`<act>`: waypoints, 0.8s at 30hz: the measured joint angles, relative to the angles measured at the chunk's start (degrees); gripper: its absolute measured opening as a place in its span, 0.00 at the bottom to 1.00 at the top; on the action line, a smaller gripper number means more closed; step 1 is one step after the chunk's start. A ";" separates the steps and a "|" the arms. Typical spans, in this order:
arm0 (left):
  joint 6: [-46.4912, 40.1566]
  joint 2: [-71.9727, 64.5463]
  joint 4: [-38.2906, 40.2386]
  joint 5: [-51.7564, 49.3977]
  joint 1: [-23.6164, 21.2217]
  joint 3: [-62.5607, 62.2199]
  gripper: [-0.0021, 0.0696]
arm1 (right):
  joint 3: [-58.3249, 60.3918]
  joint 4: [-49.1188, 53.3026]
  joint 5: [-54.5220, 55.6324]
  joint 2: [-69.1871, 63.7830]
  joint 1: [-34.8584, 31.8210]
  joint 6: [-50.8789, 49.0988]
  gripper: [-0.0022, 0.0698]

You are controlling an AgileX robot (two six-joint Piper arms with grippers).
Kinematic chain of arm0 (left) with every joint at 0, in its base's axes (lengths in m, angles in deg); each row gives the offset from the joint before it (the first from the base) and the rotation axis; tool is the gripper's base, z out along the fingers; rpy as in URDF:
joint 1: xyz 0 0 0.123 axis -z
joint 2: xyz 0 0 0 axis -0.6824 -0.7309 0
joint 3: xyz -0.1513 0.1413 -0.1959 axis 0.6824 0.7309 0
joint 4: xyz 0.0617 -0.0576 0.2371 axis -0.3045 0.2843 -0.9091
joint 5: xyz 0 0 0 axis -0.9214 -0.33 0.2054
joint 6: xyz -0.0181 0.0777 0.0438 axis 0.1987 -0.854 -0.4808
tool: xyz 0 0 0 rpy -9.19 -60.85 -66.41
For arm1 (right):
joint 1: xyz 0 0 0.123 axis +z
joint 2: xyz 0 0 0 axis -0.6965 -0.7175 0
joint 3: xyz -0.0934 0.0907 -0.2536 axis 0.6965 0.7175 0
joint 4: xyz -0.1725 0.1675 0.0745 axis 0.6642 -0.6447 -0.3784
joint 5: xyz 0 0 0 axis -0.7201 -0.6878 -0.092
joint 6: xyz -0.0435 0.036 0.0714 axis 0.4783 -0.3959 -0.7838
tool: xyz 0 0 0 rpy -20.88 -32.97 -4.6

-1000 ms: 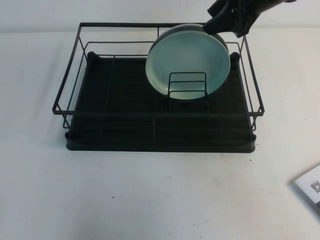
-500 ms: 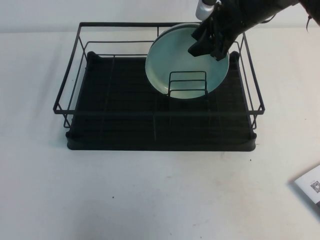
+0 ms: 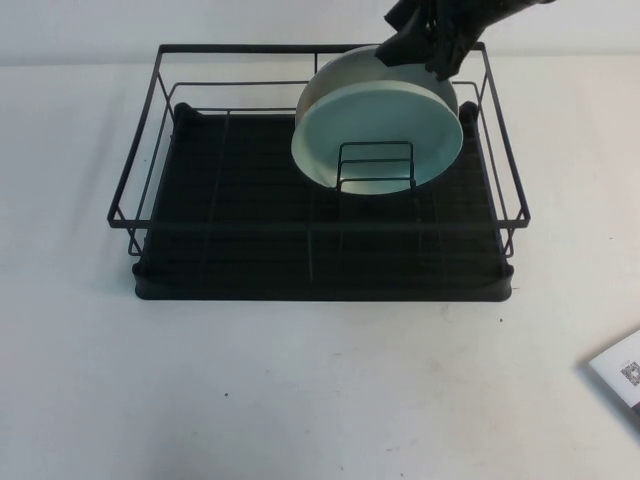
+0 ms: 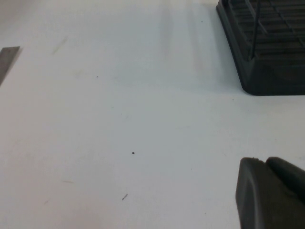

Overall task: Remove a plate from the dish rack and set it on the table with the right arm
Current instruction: Grasp the plate from the shelf

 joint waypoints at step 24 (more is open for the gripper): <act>0.00 0.00 0.00 0.00 0.00 0.00 0.02 | 0.11 9.88 -6.04 2.63 0.58 -10.29 0.47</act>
